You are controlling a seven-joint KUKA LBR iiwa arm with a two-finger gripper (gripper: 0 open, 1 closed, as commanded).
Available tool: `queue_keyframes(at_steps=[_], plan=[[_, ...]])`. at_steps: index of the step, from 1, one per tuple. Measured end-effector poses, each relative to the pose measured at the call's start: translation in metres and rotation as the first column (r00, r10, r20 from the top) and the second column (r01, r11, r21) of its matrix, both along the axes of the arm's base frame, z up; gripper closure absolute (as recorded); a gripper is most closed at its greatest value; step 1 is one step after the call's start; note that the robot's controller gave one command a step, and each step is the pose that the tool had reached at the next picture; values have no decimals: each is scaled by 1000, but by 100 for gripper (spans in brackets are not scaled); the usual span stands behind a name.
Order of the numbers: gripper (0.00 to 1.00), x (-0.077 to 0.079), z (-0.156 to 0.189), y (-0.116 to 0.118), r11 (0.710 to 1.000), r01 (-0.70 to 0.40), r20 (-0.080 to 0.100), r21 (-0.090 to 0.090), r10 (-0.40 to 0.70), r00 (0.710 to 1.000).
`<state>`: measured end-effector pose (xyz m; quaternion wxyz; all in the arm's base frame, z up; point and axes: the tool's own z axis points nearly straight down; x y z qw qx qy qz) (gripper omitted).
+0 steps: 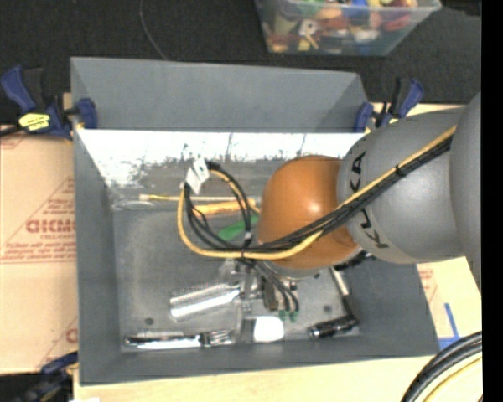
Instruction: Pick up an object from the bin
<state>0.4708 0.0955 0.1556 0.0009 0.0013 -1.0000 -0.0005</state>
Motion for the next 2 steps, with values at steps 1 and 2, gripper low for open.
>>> queue_keyframes(at_steps=[1, 2], plan=[[0, 1, 1, 0, 1000, 3, 4, 1, -3, 1000], [0, 47, -86, 13, 987, -161, 7, 0, 161, 987]])
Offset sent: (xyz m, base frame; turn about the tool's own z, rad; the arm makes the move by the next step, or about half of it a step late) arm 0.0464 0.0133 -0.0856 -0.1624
